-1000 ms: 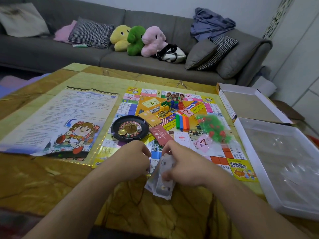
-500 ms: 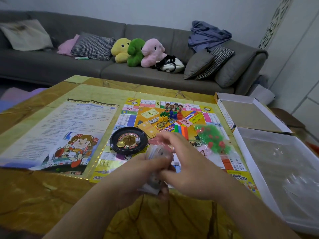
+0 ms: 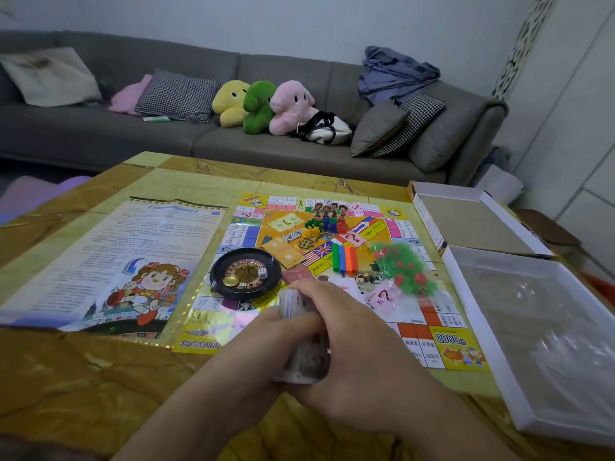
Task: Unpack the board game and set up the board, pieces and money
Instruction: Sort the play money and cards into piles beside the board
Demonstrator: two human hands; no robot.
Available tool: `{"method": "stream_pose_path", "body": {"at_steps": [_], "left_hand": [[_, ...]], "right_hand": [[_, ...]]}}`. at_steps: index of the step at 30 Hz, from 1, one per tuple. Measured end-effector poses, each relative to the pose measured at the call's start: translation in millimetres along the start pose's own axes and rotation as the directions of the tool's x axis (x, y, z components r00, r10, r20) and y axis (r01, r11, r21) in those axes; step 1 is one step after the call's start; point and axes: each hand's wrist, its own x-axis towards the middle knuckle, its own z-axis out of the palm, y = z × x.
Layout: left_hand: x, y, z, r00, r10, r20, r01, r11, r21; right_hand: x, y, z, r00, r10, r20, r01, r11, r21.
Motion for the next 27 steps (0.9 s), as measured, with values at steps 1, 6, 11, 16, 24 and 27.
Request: {"method": "stream_pose_path", "body": {"at_steps": [1,6,11,16,24,27], "left_hand": [[2,1,-1,0.999,-0.010,0.032,0.011,1.000,-0.025],[5,13,-16,0.961,-0.038,0.274,0.049,0.998,-0.034],[14,9,-11,0.966,-0.047,0.254,0.046,0.999,0.008],[16,-1,13,0.977,0.020,0.212,-0.014,0.999,-0.031],[23,-15,44,0.998,0.055,-0.012,-0.056,0.994,-0.093],[23,-17,48,0.998,0.055,-0.014,-0.056,0.993,-0.105]], "right_hand": [[-1,1,-2,1.000,-0.001,-0.025,0.001,1.000,0.022],[-4,10,-19,0.999,0.009,-0.049,-0.008,1.000,0.015],[-12,20,-26,0.977,0.161,0.137,-0.178,0.977,0.118],[-20,30,-35,0.919,0.382,0.096,-0.371,0.755,0.540],[-37,56,-35,0.796,0.604,-0.038,-0.422,0.600,0.680],[-41,56,-35,0.797,0.599,-0.076,-0.398,0.616,0.680]]}}
